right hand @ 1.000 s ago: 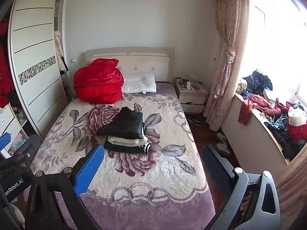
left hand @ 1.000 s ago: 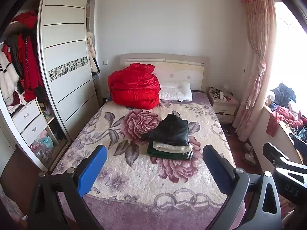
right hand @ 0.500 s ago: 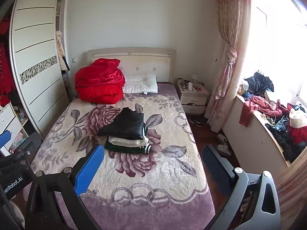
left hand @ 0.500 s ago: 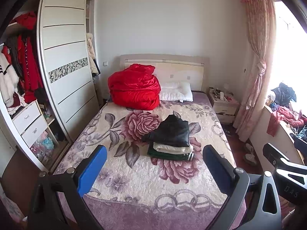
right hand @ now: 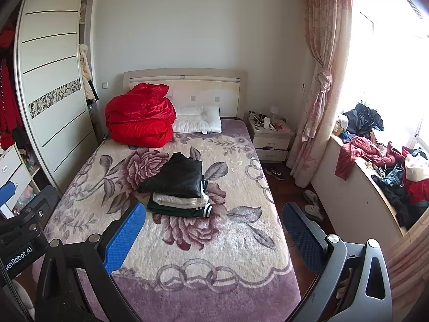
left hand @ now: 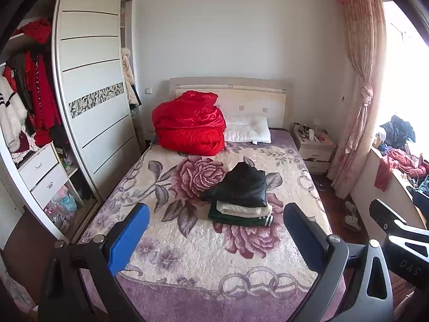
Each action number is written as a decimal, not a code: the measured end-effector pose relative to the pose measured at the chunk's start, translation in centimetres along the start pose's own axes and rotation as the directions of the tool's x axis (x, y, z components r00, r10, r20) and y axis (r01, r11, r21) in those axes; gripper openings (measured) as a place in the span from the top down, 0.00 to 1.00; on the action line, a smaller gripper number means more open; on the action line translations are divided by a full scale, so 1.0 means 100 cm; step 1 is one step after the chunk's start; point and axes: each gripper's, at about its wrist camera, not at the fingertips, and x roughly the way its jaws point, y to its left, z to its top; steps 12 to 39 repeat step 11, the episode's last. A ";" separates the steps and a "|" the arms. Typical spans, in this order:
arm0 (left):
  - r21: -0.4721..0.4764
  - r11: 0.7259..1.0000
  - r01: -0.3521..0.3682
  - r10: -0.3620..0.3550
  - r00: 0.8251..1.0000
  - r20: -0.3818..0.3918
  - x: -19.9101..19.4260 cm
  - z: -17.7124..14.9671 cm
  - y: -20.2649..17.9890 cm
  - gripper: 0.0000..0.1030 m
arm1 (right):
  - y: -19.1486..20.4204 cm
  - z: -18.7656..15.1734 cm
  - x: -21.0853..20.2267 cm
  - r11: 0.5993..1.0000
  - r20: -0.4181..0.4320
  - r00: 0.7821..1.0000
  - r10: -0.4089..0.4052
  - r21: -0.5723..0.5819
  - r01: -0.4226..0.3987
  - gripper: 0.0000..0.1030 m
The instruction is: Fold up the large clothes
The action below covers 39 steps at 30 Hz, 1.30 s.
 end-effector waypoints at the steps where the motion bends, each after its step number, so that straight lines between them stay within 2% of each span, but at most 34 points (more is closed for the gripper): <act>1: 0.001 1.000 0.000 0.000 1.000 0.001 0.000 0.001 0.000 0.01 | 0.000 0.001 0.001 1.000 0.000 1.000 0.001 -0.003 -0.001 0.00; 39: 0.019 1.000 0.004 -0.005 1.000 0.009 0.002 0.005 0.007 0.01 | 0.001 0.001 -0.001 1.000 0.002 1.000 0.001 0.000 -0.001 0.00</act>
